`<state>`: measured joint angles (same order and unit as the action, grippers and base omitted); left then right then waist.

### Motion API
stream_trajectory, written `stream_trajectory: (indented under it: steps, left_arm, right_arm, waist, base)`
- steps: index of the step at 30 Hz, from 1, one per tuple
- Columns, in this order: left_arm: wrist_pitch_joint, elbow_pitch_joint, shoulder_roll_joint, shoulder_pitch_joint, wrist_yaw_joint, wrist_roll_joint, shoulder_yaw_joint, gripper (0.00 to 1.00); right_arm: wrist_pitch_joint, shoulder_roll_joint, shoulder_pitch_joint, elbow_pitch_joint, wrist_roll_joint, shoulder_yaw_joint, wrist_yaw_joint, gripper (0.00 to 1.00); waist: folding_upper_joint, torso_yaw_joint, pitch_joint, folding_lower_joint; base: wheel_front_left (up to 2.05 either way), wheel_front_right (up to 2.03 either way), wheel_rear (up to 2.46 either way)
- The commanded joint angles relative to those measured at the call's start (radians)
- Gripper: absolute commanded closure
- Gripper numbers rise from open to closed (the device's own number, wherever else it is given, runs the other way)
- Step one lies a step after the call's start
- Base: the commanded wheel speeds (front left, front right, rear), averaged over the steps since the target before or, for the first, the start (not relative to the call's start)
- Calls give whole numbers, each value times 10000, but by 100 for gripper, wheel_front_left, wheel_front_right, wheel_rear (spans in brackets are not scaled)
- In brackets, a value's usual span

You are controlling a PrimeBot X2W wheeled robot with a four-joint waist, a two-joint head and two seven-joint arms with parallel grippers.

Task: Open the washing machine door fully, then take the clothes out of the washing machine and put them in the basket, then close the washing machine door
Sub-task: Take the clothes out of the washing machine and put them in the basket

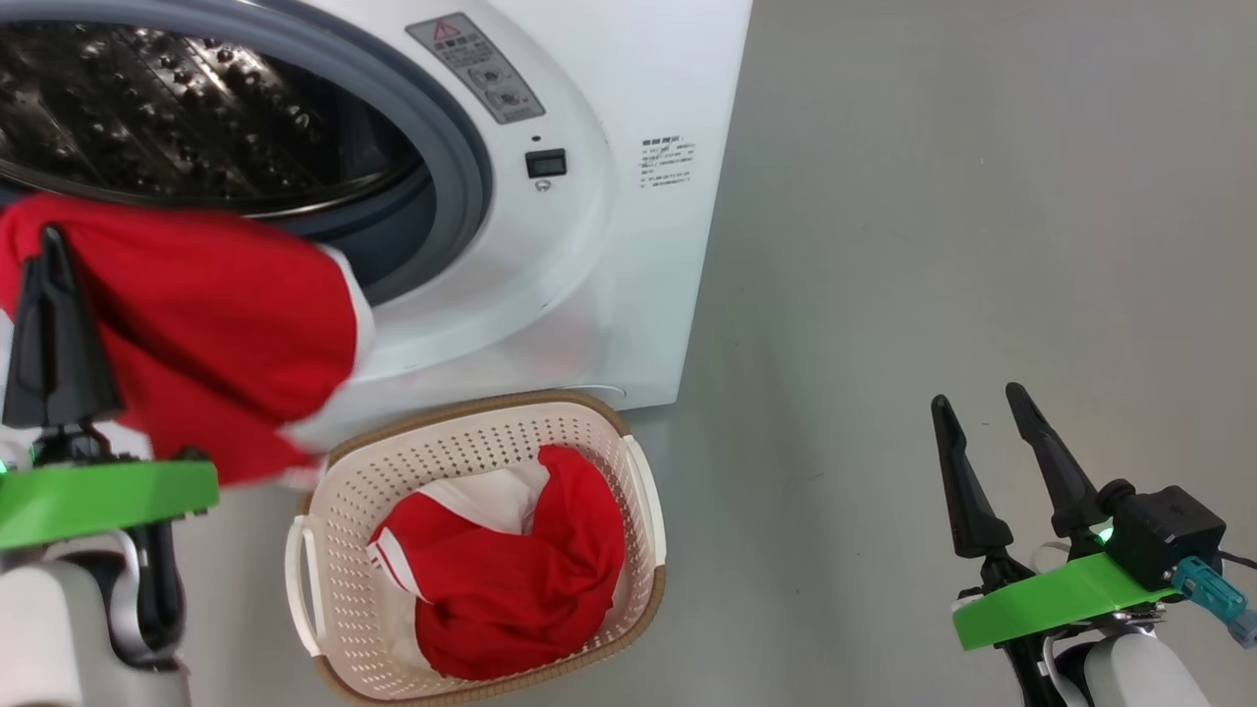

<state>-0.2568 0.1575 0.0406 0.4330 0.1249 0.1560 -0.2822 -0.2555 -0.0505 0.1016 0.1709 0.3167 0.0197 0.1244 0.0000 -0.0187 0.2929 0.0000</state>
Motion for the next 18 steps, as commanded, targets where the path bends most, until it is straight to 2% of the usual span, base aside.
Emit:
stream_trajectory:
  steps: [1,8,18]
  left_arm:
    - [-49,-418,231,-194,55,91,-192,100]
    - [-49,-758,153,-776,56,110,108,100]
    - [-49,495,102,-1208,57,292,486,100]
  right_arm:
    - [-63,3,-89,-225,104,236,63,0]
    - [-63,3,-77,-279,107,217,63,0]
    - [-63,3,114,-383,120,211,63,0]
  waist:
    - [0,23,-13,0]
    - [0,86,78,0]
    - [0,-9,608,0]
  base:
    - [0,0,0]
    - [0,0,0]
    - [0,0,0]
